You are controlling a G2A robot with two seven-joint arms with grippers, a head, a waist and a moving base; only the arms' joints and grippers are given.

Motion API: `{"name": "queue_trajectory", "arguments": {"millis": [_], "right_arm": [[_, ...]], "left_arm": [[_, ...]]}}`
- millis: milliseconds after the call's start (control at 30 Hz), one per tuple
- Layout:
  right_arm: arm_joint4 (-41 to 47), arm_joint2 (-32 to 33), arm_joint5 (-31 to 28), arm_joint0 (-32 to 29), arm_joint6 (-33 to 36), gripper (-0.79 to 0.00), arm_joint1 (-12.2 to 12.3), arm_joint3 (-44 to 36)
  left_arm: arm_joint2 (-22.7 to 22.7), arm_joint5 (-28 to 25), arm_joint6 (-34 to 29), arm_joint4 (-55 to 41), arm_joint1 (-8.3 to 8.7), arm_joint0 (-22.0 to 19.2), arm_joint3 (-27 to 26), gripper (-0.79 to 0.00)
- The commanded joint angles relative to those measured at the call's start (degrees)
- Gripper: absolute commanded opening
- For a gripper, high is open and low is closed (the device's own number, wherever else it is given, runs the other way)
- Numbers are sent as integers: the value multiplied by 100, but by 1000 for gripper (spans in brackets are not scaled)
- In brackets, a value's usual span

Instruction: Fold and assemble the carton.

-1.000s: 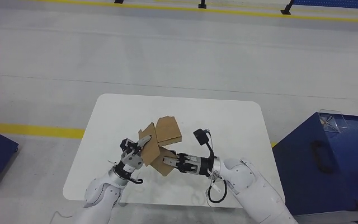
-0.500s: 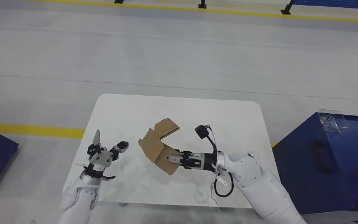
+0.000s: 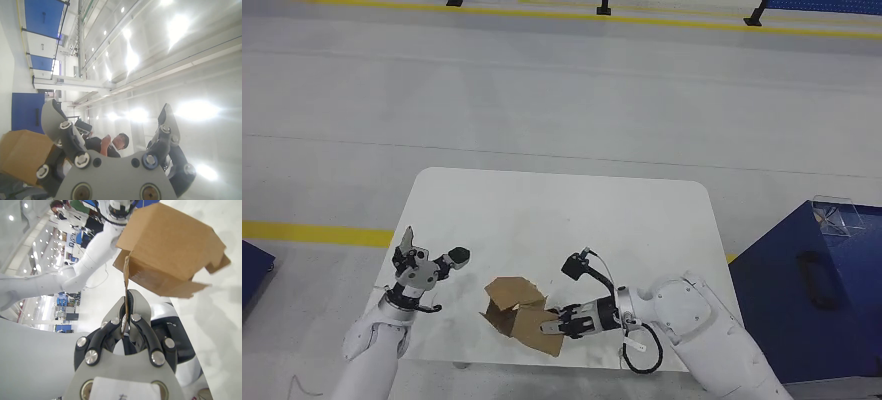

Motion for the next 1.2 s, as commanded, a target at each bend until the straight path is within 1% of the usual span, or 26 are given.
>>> {"name": "queue_trajectory", "arguments": {"millis": [0,100,233,300,367,533,633,700,767,833,900,1167], "right_arm": [[-233,-41,64,16,162,-785,20,-135],[-396,-45,121,11,219,-785,43,-302],[-427,-39,54,-15,308,-785,70,-507],[-404,-9,16,-10,355,-785,85,-522],[-496,-3,-14,-25,320,-785,98,-575],[-450,-25,-35,-77,216,-785,109,-664],[-441,-28,-45,-105,175,-785,119,-723],[-436,-15,-39,-119,126,-785,128,-749],[-469,-9,-46,-122,49,-785,132,-761],[-452,-18,-21,-125,-10,-785,131,-757],[-444,-26,-14,-122,-122,-785,125,-767],[-444,-26,-14,-122,-122,-785,125,-767]], "left_arm": [[102,143,-288,190,4,-41,-161,0],[256,462,-698,606,32,-51,-440,0],[387,1084,-1141,1099,93,-100,-677,0],[428,1192,-1150,1363,115,-160,-674,0],[476,1251,-1069,1368,109,-214,-636,0],[628,1639,-1292,1345,111,-321,-581,0],[734,1723,-1293,1644,129,-349,-570,0],[857,1927,-1435,1795,138,-396,-516,0],[885,2082,-1527,1788,147,-464,-424,0],[895,2141,-1539,1762,151,-510,-343,0],[833,1964,-1508,1656,152,-551,-279,0],[833,1964,-1508,1656,152,-551,-279,0]]}}
